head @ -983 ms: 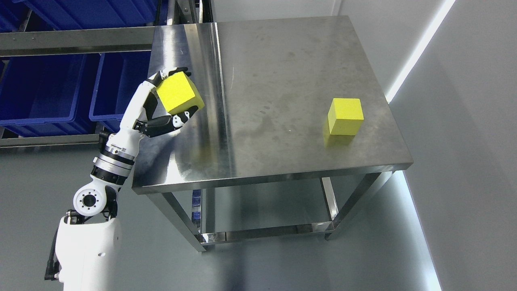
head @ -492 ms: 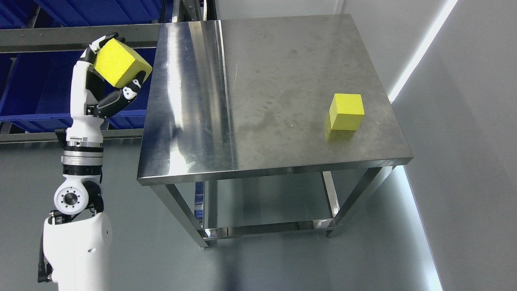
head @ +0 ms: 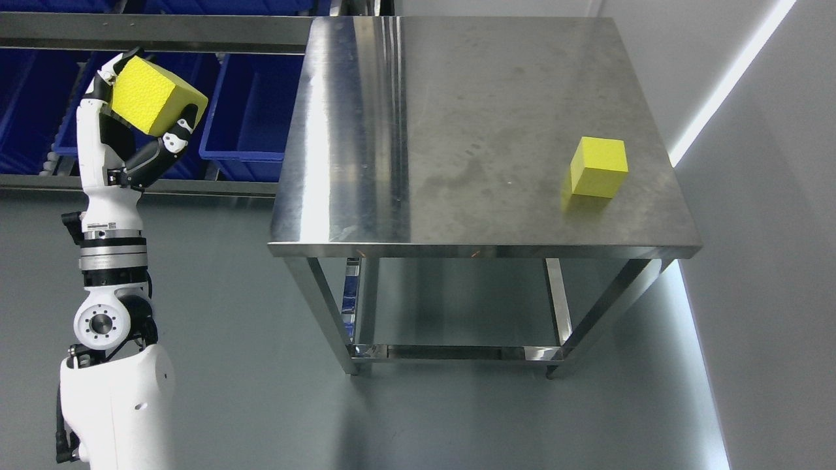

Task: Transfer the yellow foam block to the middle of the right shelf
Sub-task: 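Hold the cube raised in the left hand while turning toward the blue-bin shelf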

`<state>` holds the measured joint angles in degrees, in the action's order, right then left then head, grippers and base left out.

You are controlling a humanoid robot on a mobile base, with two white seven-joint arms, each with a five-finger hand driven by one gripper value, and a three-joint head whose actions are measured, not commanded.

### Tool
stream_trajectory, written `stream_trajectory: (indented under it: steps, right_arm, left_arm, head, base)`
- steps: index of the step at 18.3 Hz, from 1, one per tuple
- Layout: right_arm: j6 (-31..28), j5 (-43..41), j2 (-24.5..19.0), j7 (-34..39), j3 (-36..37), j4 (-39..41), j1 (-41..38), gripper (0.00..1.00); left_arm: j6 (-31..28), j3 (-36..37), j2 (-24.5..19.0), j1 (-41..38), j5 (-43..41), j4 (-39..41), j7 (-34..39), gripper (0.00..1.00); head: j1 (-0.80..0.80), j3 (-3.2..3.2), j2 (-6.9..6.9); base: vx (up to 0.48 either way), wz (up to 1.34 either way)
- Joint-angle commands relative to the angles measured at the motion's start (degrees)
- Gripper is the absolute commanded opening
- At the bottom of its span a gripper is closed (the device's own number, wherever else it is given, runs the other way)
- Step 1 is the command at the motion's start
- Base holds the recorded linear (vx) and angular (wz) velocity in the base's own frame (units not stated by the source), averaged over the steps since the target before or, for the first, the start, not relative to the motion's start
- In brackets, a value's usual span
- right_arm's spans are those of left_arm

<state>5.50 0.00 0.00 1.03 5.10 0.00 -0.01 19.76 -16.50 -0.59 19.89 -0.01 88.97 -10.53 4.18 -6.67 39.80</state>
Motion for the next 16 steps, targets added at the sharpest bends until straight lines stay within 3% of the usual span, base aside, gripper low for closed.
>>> stream_trajectory:
  steps: [1,7,16]
  right_arm:
    - [0.04,-0.09,1.00,0.03,0.00,1.00,0.18,1.00]
    - [0.04,-0.09,1.00,0.03,0.00,1.00,0.09,1.00]
    - [0.04,0.00,1.00,0.03,0.00,1.00,0.18,1.00]
  left_arm:
    - [-0.16,-2.05,-0.41,-1.08,1.15,1.56,0.16,0.44]
    - [-0.16,-2.13,-0.41,-1.25,1.15,1.74,-0.02,0.44]
    - [-0.95,-1.43,-0.41,-1.52,1.15,1.65,-0.11,0.44]
  head:
    - [0.00,0.00,0.00]
    - [0.00,0.00,0.00]
    - [0.00,0.00,-0.01]
  base:
    - [-0.089,0.36]
    - [-0.054,0.64]
    - [0.029,1.01]
